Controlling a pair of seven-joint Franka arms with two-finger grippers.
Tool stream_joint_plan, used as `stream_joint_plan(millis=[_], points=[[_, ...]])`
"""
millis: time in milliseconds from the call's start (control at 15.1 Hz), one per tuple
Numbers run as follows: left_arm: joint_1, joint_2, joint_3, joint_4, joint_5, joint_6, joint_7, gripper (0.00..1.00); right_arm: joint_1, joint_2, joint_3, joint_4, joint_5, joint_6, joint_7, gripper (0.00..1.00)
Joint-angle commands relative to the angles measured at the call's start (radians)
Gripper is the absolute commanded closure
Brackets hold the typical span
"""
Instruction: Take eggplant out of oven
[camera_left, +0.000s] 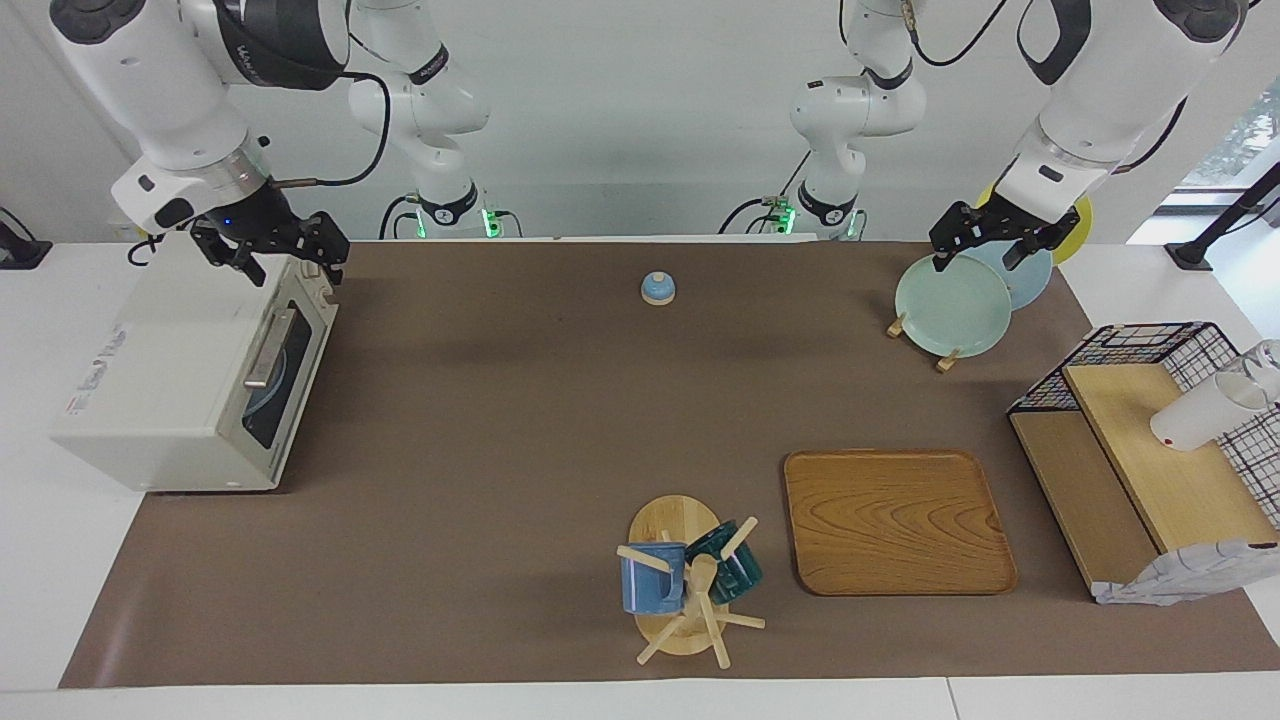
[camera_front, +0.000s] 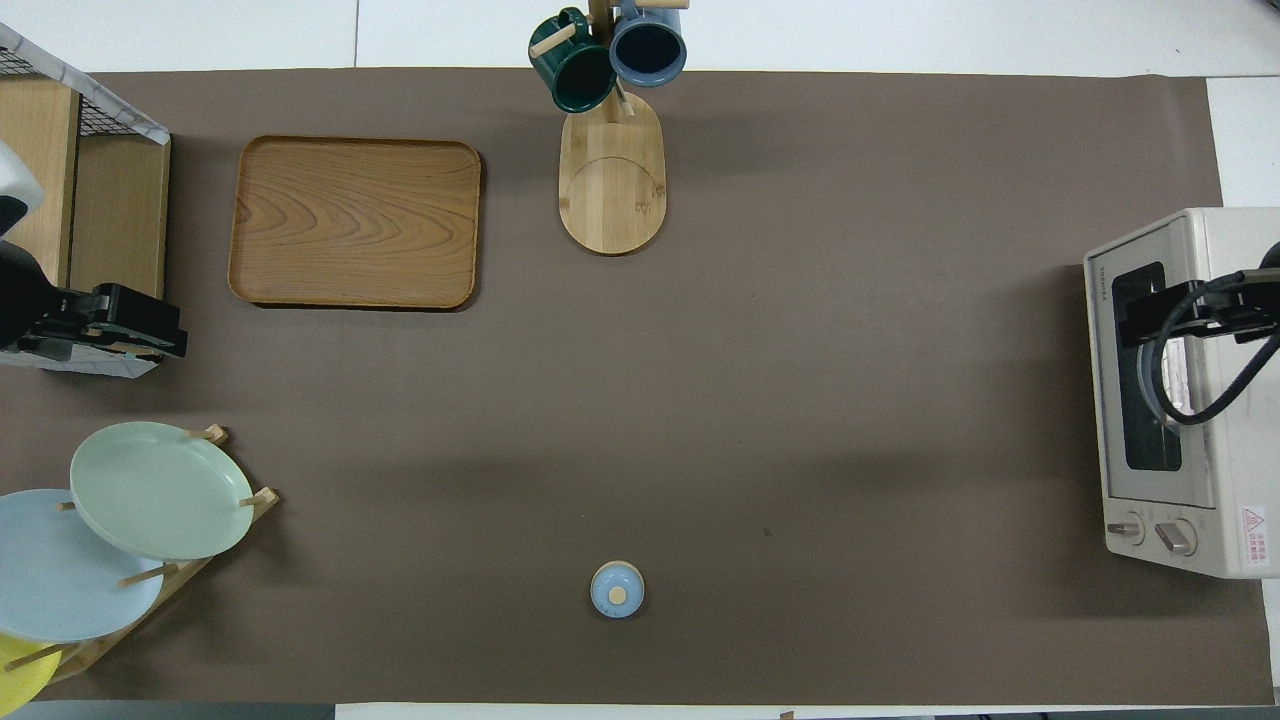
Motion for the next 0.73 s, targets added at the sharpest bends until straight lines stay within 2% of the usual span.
stream_joint_plan(millis=[0, 531, 598, 664], points=[[0.008, -0.014, -0.001, -0.011, -0.012, 0.000, 0.000, 0.00, -0.001, 0.006, 0.005, 0.008, 0.010, 0.013, 0.021, 0.00], [0.008, -0.014, -0.001, -0.011, -0.012, 0.000, 0.000, 0.00, -0.013, -0.005, 0.004, -0.016, 0.015, 0.042, -0.023, 0.00], [0.008, -0.014, -0.001, -0.011, -0.012, 0.000, 0.000, 0.00, -0.010, -0.005, 0.004, -0.022, 0.015, 0.059, -0.077, 0.04], [0.008, -0.014, -0.001, -0.011, -0.012, 0.000, 0.000, 0.00, -0.010, -0.007, 0.002, -0.028, 0.013, 0.070, -0.098, 0.45]])
